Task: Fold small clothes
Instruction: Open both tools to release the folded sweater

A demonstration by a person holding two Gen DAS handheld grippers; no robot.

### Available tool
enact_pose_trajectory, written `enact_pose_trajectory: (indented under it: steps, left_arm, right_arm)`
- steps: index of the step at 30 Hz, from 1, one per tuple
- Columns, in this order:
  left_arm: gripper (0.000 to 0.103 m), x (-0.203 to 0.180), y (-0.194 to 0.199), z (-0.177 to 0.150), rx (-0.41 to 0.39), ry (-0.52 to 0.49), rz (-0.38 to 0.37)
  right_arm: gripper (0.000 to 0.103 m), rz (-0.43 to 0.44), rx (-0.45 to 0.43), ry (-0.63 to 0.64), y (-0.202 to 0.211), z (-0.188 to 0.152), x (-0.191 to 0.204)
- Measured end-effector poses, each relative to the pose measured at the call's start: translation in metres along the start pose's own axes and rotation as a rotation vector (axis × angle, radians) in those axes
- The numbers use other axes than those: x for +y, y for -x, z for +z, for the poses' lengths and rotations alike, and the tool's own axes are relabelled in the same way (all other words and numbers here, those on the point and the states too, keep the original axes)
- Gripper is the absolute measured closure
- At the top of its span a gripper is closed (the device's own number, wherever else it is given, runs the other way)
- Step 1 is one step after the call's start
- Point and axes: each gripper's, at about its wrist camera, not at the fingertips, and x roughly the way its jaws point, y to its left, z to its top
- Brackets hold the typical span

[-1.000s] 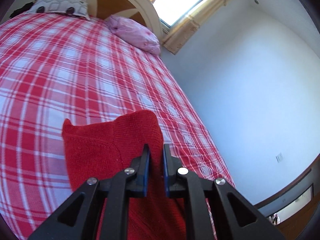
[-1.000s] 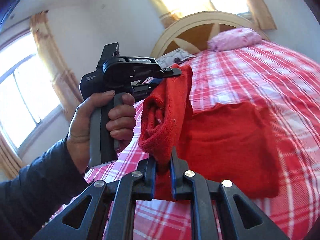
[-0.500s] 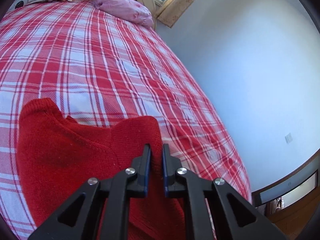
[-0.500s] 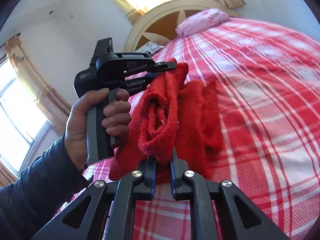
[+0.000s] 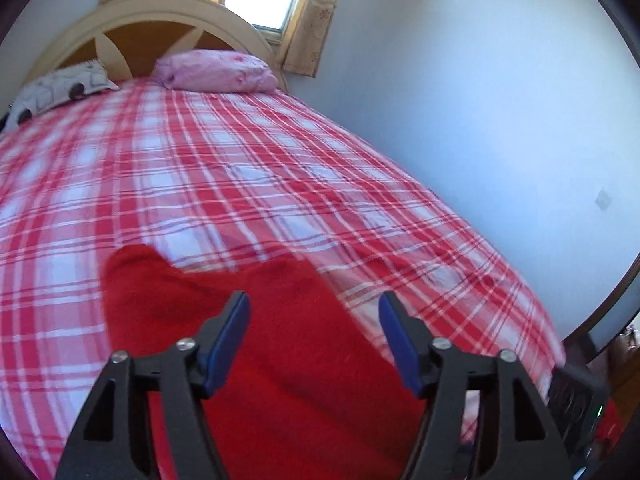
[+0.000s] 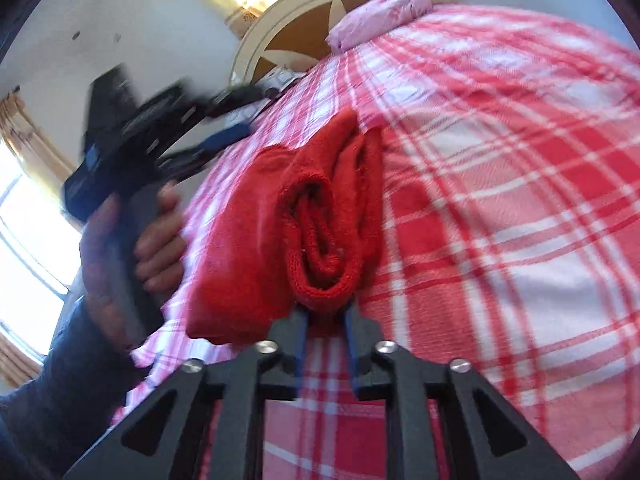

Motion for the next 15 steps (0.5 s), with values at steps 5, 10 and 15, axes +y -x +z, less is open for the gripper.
enact_pose_trajectory:
  steps: [5,10,15]
  left_arm:
    - [0.027,0.018,0.024,-0.049,-0.015,-0.05,0.147]
    - [0.027,0.022,0.018,-0.089,0.038,-0.05,0.156]
    - [0.015,0.027,0.012,-0.102,0.029,-0.043,0.169]
  right_arm:
    - [0.064,-0.109,-0.167,0.089,0.03,0.015,0.015]
    - [0.063,0.076,-0.172,0.161,0.013,0.048,0.062]
    - [0.056,0.059,-0.017,0.132,-0.057,0.068,0.069]
